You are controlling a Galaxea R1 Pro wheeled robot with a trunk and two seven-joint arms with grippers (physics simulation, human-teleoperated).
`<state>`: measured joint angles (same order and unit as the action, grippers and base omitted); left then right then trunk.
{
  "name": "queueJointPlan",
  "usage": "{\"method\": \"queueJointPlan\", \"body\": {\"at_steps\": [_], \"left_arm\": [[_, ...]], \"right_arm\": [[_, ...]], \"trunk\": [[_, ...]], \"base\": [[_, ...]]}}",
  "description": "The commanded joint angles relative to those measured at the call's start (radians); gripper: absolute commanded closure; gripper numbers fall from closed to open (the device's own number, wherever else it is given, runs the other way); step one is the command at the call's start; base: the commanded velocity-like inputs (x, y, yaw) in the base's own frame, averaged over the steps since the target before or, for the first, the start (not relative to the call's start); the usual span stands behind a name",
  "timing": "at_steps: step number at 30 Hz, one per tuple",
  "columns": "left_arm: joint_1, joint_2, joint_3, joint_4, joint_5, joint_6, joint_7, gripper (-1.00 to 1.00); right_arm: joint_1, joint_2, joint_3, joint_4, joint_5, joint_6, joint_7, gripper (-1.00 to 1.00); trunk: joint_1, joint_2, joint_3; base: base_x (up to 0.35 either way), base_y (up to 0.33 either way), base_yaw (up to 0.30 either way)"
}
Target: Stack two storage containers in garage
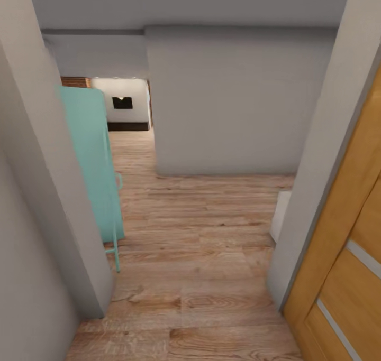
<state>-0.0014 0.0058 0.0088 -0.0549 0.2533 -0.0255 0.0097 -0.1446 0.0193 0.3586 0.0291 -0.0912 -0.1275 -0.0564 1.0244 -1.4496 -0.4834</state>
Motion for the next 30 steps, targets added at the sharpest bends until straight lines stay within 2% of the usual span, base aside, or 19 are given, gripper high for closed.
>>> {"method": "queueJointPlan", "body": {"at_steps": [1,3,6,10,13,17,23,30], "left_arm": [[0.0,0.0,0.0,0.0,0.007,-0.002,0.001,-1.0],[0.0,0.0,0.0,0.0,0.017,-0.002,0.001,-1.0],[0.0,0.0,0.0,0.0,0.032,-0.002,0.0,-1.0],[0.0,-0.001,0.0,0.0,0.035,-0.002,0.0,-1.0],[0.0,-0.001,-0.001,0.0,0.035,-0.002,0.0,-1.0],[0.0,-0.001,-0.001,0.0,0.035,-0.002,0.0,-1.0],[0.0,-0.001,-0.001,0.0,0.035,-0.002,-0.001,-1.0],[0.0,-0.001,-0.001,0.0,0.035,-0.002,-0.001,-1.0]], "right_arm": [[-0.001,0.0,0.008,0.003,-0.01,-0.006,-0.001,-1.0],[-0.001,-0.001,0.007,0.004,-0.012,-0.007,0.001,-1.0],[-0.001,-0.001,-0.007,0.005,-0.044,-0.027,0.002,-1.0],[-0.001,-0.007,-0.02,0.005,-0.182,-0.031,0.007,-1.0],[-0.001,-0.008,-0.017,0.004,-0.203,-0.029,0.009,-1.0],[-0.001,-0.008,-0.016,0.003,-0.198,-0.03,0.01,-1.0],[-0.001,-0.008,-0.015,0.003,-0.157,-0.031,0.01,-1.0],[-0.001,-0.008,-0.015,0.003,-0.152,-0.034,0.01,-1.0]], "trunk": [[0.001,0.0,-0.001],[0.001,0.0,-0.001],[0.001,0.0,-0.001],[0.001,0.0,-0.001],[0.001,0.0,-0.001],[0.001,0.0,-0.001],[0.001,0.0,-0.001],[0.001,0.0,-0.001]], "base": [[0.324,0.0,0.0],[0.324,0.0,0.0],[0.323,0.0,0.0],[0.323,0.0,0.0],[0.323,0.0,0.0],[0.324,0.0,0.0],[0.324,0.0,0.0],[0.323,0.0,0.15]]}}
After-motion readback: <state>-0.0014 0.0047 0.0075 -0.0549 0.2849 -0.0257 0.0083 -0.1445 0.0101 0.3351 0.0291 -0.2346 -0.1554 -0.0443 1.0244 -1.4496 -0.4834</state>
